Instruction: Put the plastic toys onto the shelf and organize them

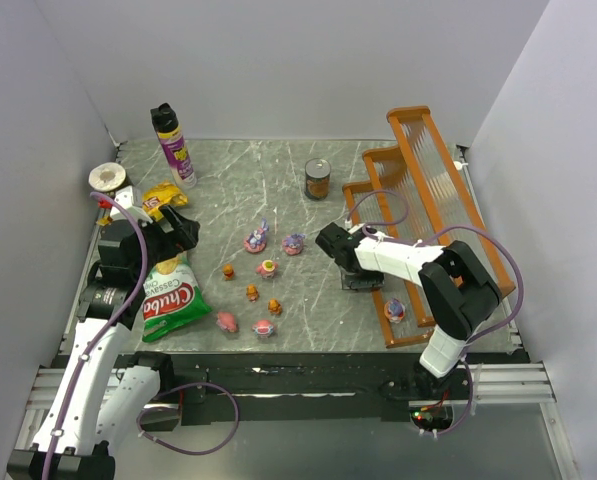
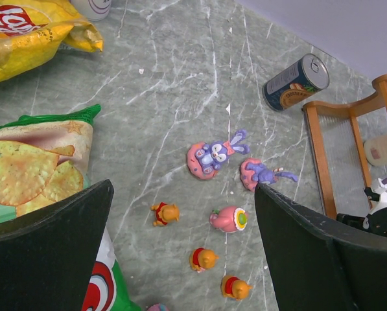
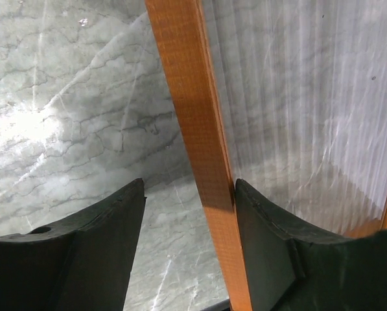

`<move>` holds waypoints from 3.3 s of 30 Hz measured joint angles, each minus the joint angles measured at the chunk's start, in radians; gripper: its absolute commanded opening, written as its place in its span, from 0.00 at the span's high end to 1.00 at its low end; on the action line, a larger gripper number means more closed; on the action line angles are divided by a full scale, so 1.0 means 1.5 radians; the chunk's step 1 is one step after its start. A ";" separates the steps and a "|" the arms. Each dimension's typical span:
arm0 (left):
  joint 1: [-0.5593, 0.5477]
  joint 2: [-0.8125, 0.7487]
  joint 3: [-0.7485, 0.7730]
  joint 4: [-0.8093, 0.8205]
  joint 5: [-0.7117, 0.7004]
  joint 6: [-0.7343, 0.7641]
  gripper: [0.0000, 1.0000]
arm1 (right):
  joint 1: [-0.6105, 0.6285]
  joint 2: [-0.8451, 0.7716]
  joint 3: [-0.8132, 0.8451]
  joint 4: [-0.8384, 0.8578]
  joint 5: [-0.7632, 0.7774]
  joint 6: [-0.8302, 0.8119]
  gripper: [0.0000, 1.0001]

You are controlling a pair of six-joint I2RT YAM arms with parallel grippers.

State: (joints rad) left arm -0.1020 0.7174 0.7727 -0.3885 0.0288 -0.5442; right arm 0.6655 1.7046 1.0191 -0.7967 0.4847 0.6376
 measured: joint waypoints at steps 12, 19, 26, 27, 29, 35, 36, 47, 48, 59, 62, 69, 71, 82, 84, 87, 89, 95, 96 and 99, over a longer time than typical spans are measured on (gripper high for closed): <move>0.001 0.000 0.000 0.000 0.000 0.000 0.04 | -0.009 0.018 -0.005 -0.007 0.023 -0.009 0.71; 0.001 0.000 0.000 0.000 0.000 0.000 0.04 | -0.001 0.040 0.015 -0.031 0.033 -0.014 0.83; 0.001 0.000 0.000 0.000 0.000 0.000 0.04 | 0.021 0.076 0.054 -0.065 0.041 0.005 0.97; 0.001 0.000 0.000 0.000 0.000 0.000 0.04 | 0.026 0.080 0.062 -0.069 0.041 0.009 0.98; 0.001 0.000 0.000 0.000 0.000 0.000 0.04 | 0.031 0.087 0.072 -0.075 0.038 0.015 0.98; 0.001 0.000 0.000 0.000 0.000 0.000 0.04 | 0.039 0.096 0.092 -0.079 0.027 0.028 0.91; 0.001 0.000 0.000 0.000 0.000 0.000 0.04 | 0.039 0.096 0.092 -0.079 0.026 0.031 0.86; 0.001 0.000 0.000 0.000 0.000 0.000 0.04 | 0.054 0.093 0.116 -0.094 0.027 0.044 0.58; 0.001 0.000 0.000 0.000 0.000 0.000 0.04 | 0.058 0.089 0.123 -0.096 0.027 0.048 0.54; 0.004 0.000 0.000 0.000 0.000 0.000 0.04 | 0.123 0.046 0.216 -0.123 0.065 0.072 0.41; 0.006 0.000 0.000 0.000 0.000 0.000 0.04 | 0.133 0.043 0.215 -0.116 0.070 0.049 0.35; 0.009 0.001 0.000 0.000 0.001 0.000 0.04 | 0.151 -0.037 0.156 0.033 0.009 -0.130 0.18; 0.011 0.002 0.000 0.000 0.002 0.000 0.04 | 0.149 -0.060 0.148 0.080 -0.017 -0.187 0.14; 0.019 0.012 0.000 0.000 0.003 0.000 0.04 | 0.073 -0.019 0.209 0.222 -0.169 -0.426 0.18; 0.020 0.013 0.000 0.000 0.003 0.000 0.04 | 0.068 -0.004 0.211 0.238 -0.187 -0.464 0.21; 0.024 0.014 0.000 0.000 0.005 0.000 0.03 | 0.068 0.010 0.212 0.251 -0.210 -0.514 0.24; 0.026 0.016 0.000 0.000 0.006 0.000 0.04 | 0.068 0.018 0.215 0.257 -0.219 -0.535 0.26; 0.030 0.019 0.000 0.000 0.008 0.000 0.04 | 0.066 0.055 0.238 0.262 -0.243 -0.566 0.36; 0.030 0.019 0.000 0.000 0.008 0.000 0.04 | 0.065 0.061 0.242 0.262 -0.246 -0.566 0.38; 0.031 0.019 0.000 0.000 0.008 0.000 0.04 | 0.060 0.075 0.247 0.264 -0.252 -0.570 0.44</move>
State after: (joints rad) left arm -0.0555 0.7460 0.7727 -0.3882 0.0406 -0.5438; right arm 0.7547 1.8164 1.3903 -0.4000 0.1062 -0.2176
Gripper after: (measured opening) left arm 0.966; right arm 0.618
